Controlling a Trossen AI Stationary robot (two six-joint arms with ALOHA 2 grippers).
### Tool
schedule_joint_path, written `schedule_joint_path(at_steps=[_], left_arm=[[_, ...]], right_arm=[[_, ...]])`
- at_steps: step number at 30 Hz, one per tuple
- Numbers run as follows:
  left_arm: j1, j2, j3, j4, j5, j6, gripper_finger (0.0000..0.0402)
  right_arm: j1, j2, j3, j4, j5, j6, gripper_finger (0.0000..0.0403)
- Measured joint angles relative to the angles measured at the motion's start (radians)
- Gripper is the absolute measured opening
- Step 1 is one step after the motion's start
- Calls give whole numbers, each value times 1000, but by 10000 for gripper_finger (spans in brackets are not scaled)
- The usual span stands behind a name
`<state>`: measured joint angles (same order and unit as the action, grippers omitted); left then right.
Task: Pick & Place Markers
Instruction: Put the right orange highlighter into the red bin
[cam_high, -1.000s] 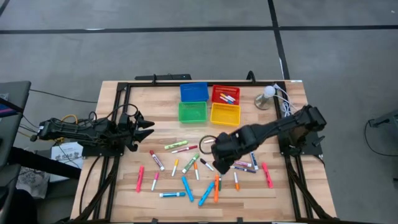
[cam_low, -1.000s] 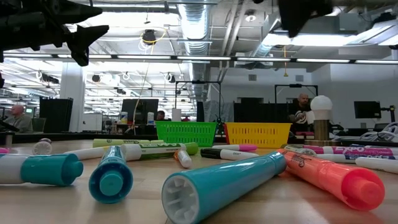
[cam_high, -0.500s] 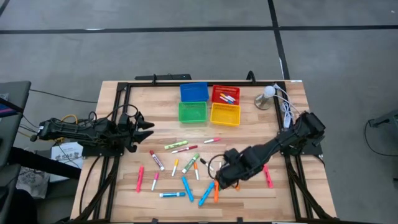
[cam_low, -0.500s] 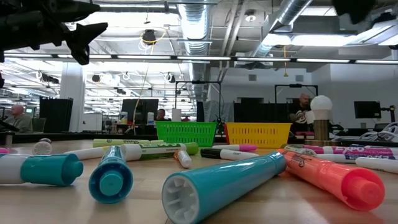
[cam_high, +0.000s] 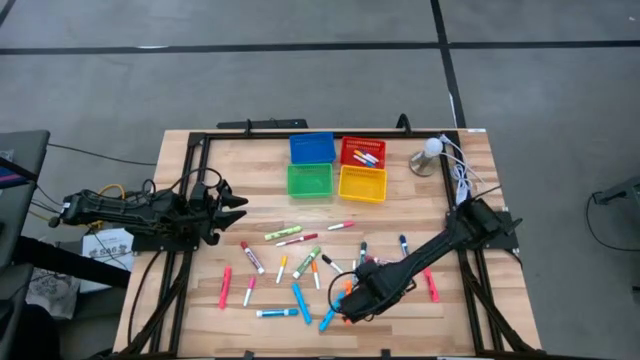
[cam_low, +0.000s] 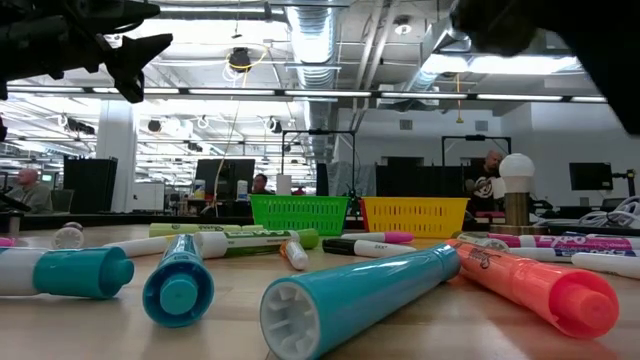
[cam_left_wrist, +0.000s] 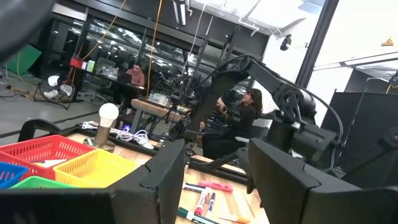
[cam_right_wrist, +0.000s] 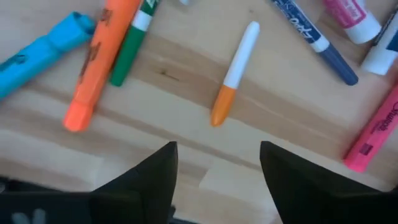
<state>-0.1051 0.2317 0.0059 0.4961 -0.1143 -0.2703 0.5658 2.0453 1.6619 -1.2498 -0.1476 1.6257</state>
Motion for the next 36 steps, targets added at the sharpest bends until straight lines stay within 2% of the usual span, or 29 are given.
schedule_joint_path(at_steps=[6,12,15,21,28,36], left_arm=[[0,0,0,2,0,0,177],[0,0,0,5,0,0,177],[0,0,0,6,0,0,177],[0,0,0,7,0,0,177],[0,0,0,12,0,0,177],[0,0,0,19,-1,0,177]], right_arm=[[-40,40,-7,3,-18,-69,215],[-56,-1,-90,-7,-59,-113,198],[-49,-36,-159,62,-66,-88,185],[-42,-85,-305,333,-36,-22,160],[-42,-86,-358,322,-62,-2,159],[-43,-86,-401,391,-36,-2,164]])
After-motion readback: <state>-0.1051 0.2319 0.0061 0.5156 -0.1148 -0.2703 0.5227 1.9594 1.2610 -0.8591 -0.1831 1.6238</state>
